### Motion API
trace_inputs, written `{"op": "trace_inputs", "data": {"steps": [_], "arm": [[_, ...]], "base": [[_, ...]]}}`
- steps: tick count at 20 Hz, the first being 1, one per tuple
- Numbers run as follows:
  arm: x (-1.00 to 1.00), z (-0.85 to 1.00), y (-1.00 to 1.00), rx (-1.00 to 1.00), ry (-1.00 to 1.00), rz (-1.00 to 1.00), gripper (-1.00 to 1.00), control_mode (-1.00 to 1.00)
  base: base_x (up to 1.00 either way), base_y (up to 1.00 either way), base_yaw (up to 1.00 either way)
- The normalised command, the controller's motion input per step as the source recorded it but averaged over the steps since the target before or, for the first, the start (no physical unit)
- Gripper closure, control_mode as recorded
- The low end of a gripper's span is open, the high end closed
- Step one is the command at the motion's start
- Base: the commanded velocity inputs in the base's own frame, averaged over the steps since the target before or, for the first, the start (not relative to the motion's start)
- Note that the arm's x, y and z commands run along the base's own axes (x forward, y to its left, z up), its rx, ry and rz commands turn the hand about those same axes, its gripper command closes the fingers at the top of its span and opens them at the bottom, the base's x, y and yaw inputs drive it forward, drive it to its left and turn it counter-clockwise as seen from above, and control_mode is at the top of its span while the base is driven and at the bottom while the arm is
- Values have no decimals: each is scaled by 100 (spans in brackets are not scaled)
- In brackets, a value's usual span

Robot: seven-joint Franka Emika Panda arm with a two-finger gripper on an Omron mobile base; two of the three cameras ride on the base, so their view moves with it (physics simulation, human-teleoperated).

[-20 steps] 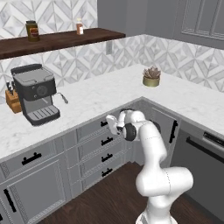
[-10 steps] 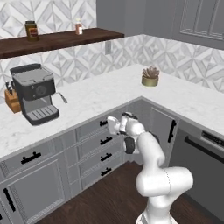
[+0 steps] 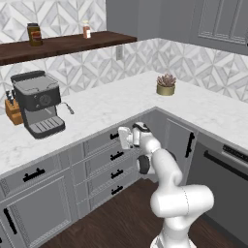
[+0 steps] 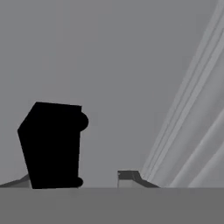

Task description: Take a straw from the drawer in front and place it inside the glass cup on the dining counter.

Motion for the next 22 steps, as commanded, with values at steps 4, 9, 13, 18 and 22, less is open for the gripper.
{"op": "trace_inputs", "data": {"steps": [4,9,13,18,22], "arm": [[-55,-57,-41,-25,40,-20,100,-100],[-93,-97,-72,-24,37,-20,100,-100],[-100,-100,-94,-21,25,-17,100,-100],[-100,-100,-100,-18,9,-13,100,-100],[-100,-100,-100,-13,0,-12,100,-100]], "base": [[0,0,0],[0,0,0],[0,0,0],[0,0,0],[0,0,0]]}}
